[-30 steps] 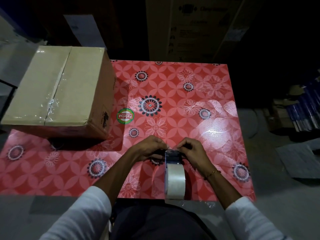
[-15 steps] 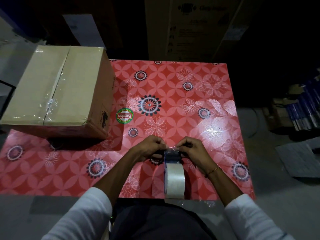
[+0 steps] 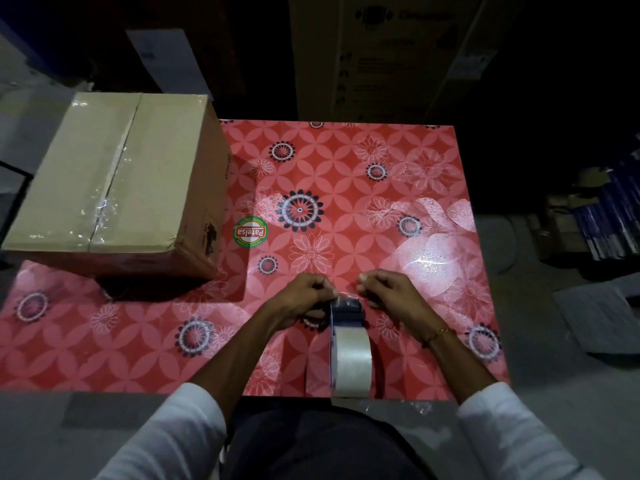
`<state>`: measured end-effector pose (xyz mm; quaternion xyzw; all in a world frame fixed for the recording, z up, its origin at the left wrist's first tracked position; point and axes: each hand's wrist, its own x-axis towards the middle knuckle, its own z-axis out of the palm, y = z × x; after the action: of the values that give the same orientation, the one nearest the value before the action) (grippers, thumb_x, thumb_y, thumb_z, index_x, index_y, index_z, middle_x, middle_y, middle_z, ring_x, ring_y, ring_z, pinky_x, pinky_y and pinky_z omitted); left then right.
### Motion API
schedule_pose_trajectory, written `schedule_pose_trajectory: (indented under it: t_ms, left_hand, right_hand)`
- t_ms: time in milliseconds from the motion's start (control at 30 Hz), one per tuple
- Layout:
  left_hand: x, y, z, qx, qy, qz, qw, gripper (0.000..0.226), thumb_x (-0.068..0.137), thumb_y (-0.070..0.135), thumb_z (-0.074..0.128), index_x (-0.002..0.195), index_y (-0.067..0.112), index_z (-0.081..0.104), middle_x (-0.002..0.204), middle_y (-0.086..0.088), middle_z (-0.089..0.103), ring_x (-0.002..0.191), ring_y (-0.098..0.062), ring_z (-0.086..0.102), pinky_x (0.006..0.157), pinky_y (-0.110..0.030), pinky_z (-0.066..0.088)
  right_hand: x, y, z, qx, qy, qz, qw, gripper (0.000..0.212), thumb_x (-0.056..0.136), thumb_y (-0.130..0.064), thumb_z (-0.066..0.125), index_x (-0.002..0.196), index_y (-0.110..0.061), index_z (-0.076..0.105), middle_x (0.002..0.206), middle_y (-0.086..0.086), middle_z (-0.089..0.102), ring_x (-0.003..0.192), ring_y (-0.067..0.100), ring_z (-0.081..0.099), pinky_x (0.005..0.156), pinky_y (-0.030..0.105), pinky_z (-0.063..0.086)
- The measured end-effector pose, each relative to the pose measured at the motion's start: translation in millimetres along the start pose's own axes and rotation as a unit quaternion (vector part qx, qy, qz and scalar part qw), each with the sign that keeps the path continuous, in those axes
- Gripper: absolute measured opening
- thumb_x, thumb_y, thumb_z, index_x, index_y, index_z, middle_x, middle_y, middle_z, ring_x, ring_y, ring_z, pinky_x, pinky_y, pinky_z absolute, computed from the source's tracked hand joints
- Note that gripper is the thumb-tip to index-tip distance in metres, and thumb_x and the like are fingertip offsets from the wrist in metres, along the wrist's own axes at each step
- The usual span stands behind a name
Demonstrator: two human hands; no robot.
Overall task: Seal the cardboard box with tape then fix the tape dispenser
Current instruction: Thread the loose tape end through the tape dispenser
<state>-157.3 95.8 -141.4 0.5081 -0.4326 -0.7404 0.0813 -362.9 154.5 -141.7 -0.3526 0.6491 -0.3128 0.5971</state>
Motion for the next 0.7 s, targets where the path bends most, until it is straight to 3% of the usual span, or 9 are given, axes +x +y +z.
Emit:
schedule_pose_trajectory:
  t_ms: [67, 133, 167, 267, 367, 467, 600, 700]
  left_hand:
    - [0, 1, 0, 0.006, 0.004, 0.0, 1.0, 0.014, 0.097, 0.007, 0.058, 0.082, 0.008, 0.06, 0.065, 0.004, 0.057, 0.052, -0.005, 0.049, 0.045, -0.015, 0.042]
    - [-1, 1, 0, 0.0, 0.001, 0.0, 1.0, 0.016, 0.097, 0.007, 0.057, 0.081, 0.009, 0.06, 0.064, 0.005, 0.058, 0.05, -0.002, 0.051, 0.046, -0.016, 0.042]
    - [-1, 1, 0, -0.006, -0.003, 0.001, 1.0, 0.015, 0.097, 0.007, 0.057, 0.082, 0.008, 0.06, 0.062, 0.006, 0.059, 0.047, 0.0, 0.051, 0.046, -0.015, 0.042]
    - [-2, 2, 0, -0.01, -0.015, 0.007, 1.0, 0.011, 0.097, 0.008, 0.058, 0.087, 0.005, 0.059, 0.054, 0.013, 0.059, 0.043, 0.004, 0.051, 0.045, -0.014, 0.041]
    - [-3, 3, -1, -0.02, -0.029, 0.015, 0.999, 0.01, 0.096, 0.009, 0.06, 0.087, 0.004, 0.058, 0.054, 0.014, 0.059, 0.043, 0.004, 0.052, 0.044, -0.014, 0.042]
    - [-3, 2, -3, -0.017, -0.039, 0.013, 0.999, 0.013, 0.097, 0.01, 0.059, 0.084, 0.008, 0.059, 0.057, 0.014, 0.062, 0.045, 0.004, 0.054, 0.048, -0.016, 0.044]
    - [-2, 0, -5, -0.015, -0.042, 0.011, 0.999, 0.013, 0.097, 0.013, 0.06, 0.084, 0.01, 0.061, 0.062, 0.012, 0.063, 0.052, 0.002, 0.057, 0.053, -0.019, 0.045]
    - [-1, -2, -6, -0.008, -0.036, 0.01, 0.999, 0.012, 0.095, 0.017, 0.063, 0.084, 0.013, 0.064, 0.076, 0.005, 0.063, 0.071, -0.008, 0.059, 0.064, -0.025, 0.05]
  right_hand:
    - [-1, -4, 8, -0.071, -0.025, -0.029, 0.997, 0.045, 0.095, -0.046, 0.063, 0.09, -0.003, 0.07, 0.074, 0.01, 0.053, 0.065, 0.016, 0.045, 0.062, 0.029, 0.04]
    - [0, -8, 13, -0.111, -0.044, -0.039, 0.992, 0.06, 0.089, -0.058, 0.065, 0.088, 0.002, 0.067, 0.073, 0.01, 0.051, 0.064, 0.017, 0.042, 0.061, 0.032, 0.036]
    - [1, -12, 14, -0.12, -0.052, -0.037, 0.991, 0.059, 0.086, -0.059, 0.066, 0.088, 0.0, 0.07, 0.073, 0.012, 0.053, 0.064, 0.018, 0.043, 0.061, 0.032, 0.036]
    - [3, -21, 14, -0.129, -0.082, -0.014, 0.988, 0.032, 0.089, -0.043, 0.071, 0.083, -0.012, 0.075, 0.077, 0.011, 0.063, 0.067, 0.019, 0.051, 0.062, 0.032, 0.04]
    - [9, -24, 13, -0.132, -0.107, -0.004, 0.986, 0.028, 0.09, -0.031, 0.075, 0.088, -0.003, 0.074, 0.083, 0.009, 0.07, 0.075, 0.015, 0.061, 0.072, 0.03, 0.048]
    - [14, -28, 12, -0.134, -0.117, 0.014, 0.984, 0.018, 0.091, -0.019, 0.075, 0.088, -0.002, 0.073, 0.073, 0.0, 0.07, 0.059, -0.001, 0.061, 0.06, 0.014, 0.048]
    - [19, -27, 11, -0.142, -0.119, 0.02, 0.982, 0.019, 0.092, -0.016, 0.073, 0.089, 0.003, 0.071, 0.071, 0.0, 0.066, 0.057, 0.001, 0.058, 0.057, 0.015, 0.046]
    - [20, -25, 8, -0.14, -0.121, 0.022, 0.983, 0.025, 0.092, -0.014, 0.072, 0.093, 0.011, 0.068, 0.075, 0.007, 0.066, 0.062, 0.008, 0.058, 0.059, 0.019, 0.046]
